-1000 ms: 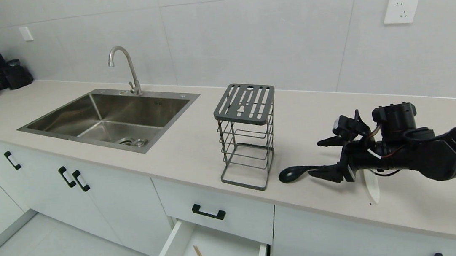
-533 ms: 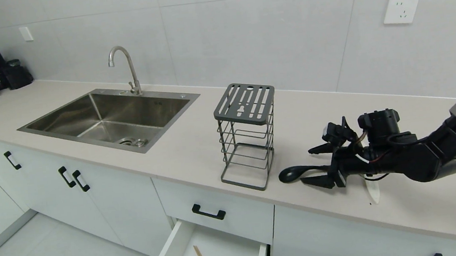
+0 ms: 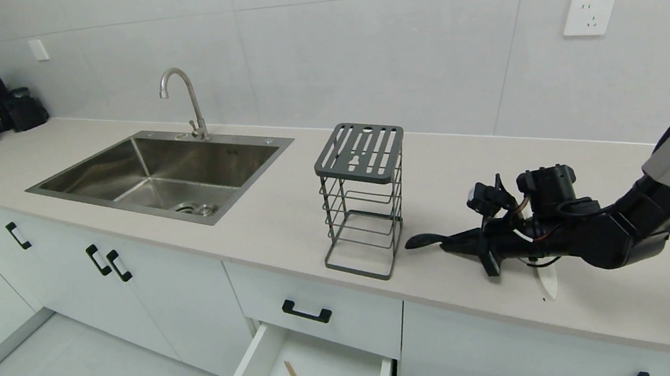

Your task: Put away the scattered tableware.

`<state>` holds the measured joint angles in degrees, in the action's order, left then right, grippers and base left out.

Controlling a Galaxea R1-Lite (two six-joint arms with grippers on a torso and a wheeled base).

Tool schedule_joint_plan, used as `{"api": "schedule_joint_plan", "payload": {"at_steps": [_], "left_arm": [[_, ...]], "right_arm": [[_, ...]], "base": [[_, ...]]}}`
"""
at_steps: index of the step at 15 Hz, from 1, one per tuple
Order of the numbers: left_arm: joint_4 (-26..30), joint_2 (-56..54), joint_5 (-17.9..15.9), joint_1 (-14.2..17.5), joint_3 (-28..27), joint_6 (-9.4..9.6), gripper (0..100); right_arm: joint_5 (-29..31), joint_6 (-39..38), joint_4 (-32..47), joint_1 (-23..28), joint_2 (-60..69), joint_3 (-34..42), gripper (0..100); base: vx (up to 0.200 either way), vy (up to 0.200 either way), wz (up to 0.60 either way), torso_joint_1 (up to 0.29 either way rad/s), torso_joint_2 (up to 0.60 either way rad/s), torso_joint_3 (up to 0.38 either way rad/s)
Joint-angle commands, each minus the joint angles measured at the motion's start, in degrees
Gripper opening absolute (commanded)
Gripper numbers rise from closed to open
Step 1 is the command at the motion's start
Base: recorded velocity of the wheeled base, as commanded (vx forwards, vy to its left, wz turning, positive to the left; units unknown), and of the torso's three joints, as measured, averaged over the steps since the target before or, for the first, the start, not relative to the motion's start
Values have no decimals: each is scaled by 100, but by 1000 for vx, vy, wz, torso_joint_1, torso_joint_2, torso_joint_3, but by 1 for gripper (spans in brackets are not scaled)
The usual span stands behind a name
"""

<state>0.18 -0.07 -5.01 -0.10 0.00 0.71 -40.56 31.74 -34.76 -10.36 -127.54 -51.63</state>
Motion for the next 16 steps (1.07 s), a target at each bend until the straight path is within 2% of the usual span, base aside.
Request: {"api": "schedule_joint_plan", "payload": {"at_steps": [1, 5, 9, 14, 16], "left_arm": [[-1, 7, 0, 1, 0, 0, 100], [-1, 7, 0, 1, 0, 0, 100], [-1, 7, 0, 1, 0, 0, 100], [-1, 7, 0, 1, 0, 0, 100], [-1, 7, 0, 1, 0, 0, 100]], "right_arm": [[4, 16, 39, 17, 36, 65, 0], [-5, 165, 48, 307, 1073, 672, 0], [-5, 271, 39, 298, 2189, 1234, 0], [-5, 253, 224, -432, 3288, 1884, 0], [-5, 174, 628, -985, 3648, 1911, 0]], "base": [[0, 0, 0, 0, 0, 0], [0, 0, 0, 0, 0, 0], [0, 0, 0, 0, 0, 0], [0, 0, 0, 0, 0, 0], [0, 0, 0, 0, 0, 0]]}}
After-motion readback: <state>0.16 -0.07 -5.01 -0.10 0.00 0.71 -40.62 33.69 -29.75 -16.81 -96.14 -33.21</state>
